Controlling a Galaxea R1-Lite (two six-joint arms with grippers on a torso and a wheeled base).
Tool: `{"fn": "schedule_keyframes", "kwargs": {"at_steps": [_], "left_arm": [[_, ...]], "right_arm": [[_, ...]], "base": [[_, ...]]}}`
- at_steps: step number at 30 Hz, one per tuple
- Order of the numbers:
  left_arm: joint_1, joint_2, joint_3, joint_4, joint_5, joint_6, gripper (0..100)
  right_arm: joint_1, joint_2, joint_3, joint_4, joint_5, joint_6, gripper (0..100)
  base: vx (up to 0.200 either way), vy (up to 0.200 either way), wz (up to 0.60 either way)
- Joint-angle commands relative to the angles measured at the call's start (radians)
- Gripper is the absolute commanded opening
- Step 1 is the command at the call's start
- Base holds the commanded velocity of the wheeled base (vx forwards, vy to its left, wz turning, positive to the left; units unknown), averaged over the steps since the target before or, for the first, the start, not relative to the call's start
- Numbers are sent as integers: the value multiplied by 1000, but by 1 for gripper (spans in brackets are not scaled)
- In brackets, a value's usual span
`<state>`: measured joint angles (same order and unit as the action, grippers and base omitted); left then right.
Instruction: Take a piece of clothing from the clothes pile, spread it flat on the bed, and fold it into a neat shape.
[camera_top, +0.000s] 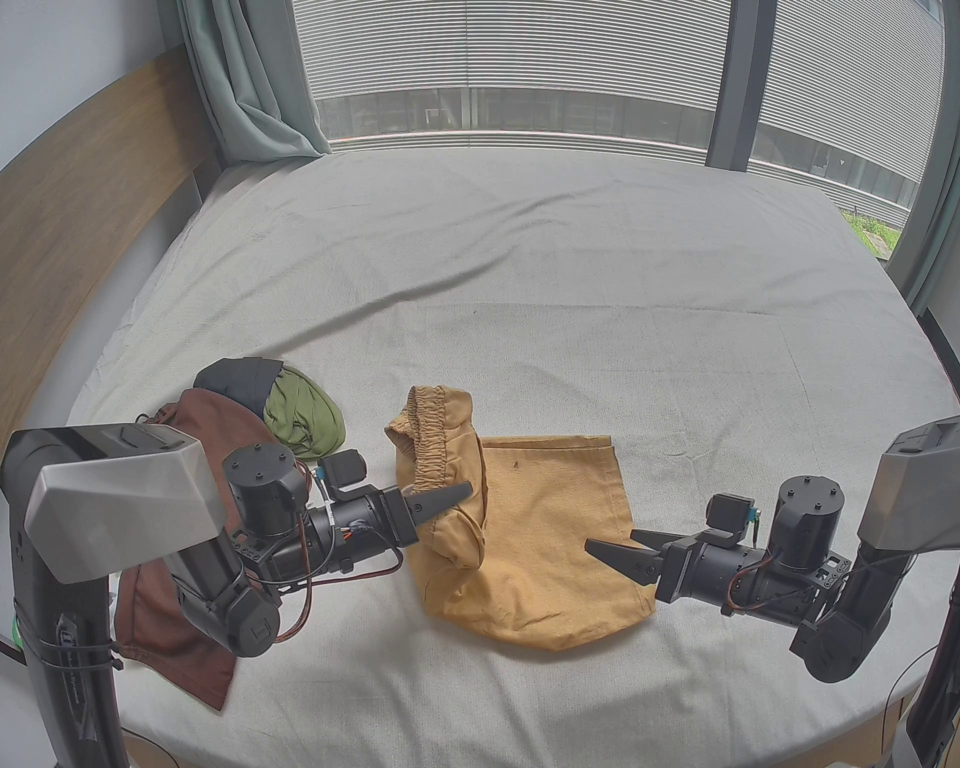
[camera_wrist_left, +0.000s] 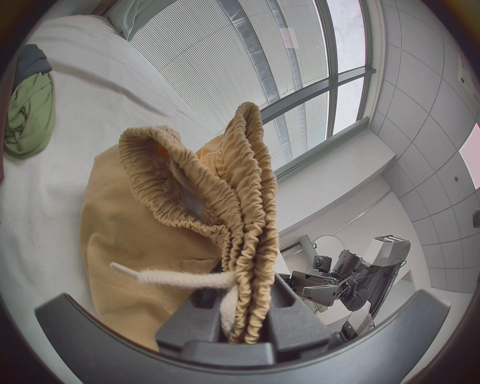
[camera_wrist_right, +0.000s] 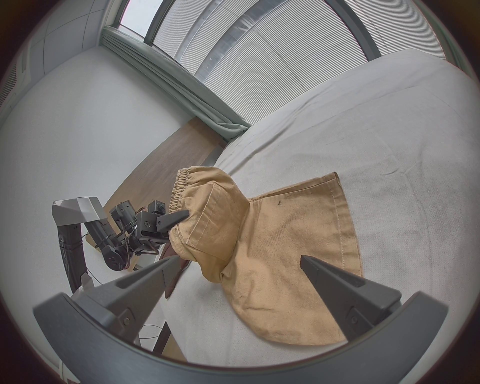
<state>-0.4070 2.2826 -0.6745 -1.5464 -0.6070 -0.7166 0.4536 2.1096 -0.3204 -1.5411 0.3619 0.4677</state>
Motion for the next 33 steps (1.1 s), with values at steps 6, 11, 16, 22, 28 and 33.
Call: {"fn": "schedule_keyframes", "kwargs": {"at_steps": [6, 11, 16, 22, 28, 33], "left_arm": [[-39, 14, -34, -1, 0, -12, 0], [-65, 46, -53, -1, 1, -11, 0], [-93, 80, -83, -1, 0, -23, 0], [-104, 129, -142, -1, 4, -52, 0], [-136, 164, -155, -1, 4, -49, 0], [-153, 186, -168, 0, 10, -47, 0]], "right_arm": [[-1, -8, -31, -1, -1, 2, 100], [-18, -17, -51, -1, -3, 2, 100], [-33, -26, -77, -2, -3, 2, 100], [-43, -31, -86, -1, -1, 3, 100], [-49, -31, -94, -1, -1, 5, 100], [-49, -31, -92, -1, -1, 5, 100]], "base": [[0, 0, 0], [0, 0, 0], [0, 0, 0], [0, 0, 0], [0, 0, 0], [0, 0, 0]]}}
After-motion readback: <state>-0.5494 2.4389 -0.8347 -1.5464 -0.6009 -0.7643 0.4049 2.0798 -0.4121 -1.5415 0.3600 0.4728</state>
